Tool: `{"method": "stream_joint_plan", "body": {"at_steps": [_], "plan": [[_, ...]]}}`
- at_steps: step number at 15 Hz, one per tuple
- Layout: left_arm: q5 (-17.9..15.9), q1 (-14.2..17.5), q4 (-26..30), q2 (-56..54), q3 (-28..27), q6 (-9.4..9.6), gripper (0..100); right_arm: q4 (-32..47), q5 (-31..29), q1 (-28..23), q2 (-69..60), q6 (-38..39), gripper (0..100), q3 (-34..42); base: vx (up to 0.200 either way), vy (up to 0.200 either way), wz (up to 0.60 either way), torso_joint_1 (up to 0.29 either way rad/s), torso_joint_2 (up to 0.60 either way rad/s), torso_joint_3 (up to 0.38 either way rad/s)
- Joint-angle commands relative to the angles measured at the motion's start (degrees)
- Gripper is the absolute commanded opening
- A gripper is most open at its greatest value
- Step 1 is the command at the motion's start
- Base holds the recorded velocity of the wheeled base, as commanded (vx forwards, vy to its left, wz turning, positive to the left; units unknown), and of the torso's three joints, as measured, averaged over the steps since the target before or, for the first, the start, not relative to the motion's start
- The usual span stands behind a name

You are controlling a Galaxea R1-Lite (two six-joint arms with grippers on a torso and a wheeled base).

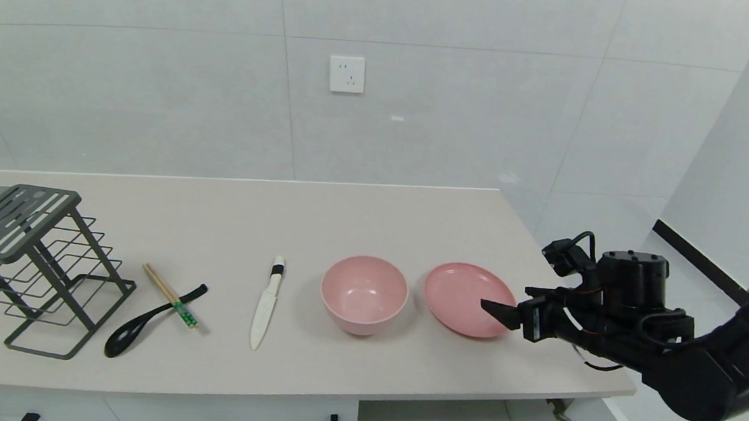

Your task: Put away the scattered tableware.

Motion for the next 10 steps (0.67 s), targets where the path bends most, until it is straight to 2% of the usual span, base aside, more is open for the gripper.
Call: {"method": "stream_joint_plan", "body": {"at_steps": [1,6,10], "plan": [[0.04,0.01,-0.01,0.07,0.00,-0.01,100,-0.02,-0.30,-0.81,2.95,-0.11,100,-1.43,0.000,0.000,0.00,0.000,0.00,0.000],[-0.04,0.01,-0.01,0.07,0.00,0.16,100,0.06,-1.79,-3.71,8.84,-0.02,100,-8.37,0.000,0.000,0.00,0.000,0.00,0.000],[-0.04,0.01,-0.01,0.07,0.00,0.25,100,-0.02,-3.46,-4.15,13.76,0.59,100,-13.56,0.000,0.000,0.00,0.000,0.00,0.000]]}}
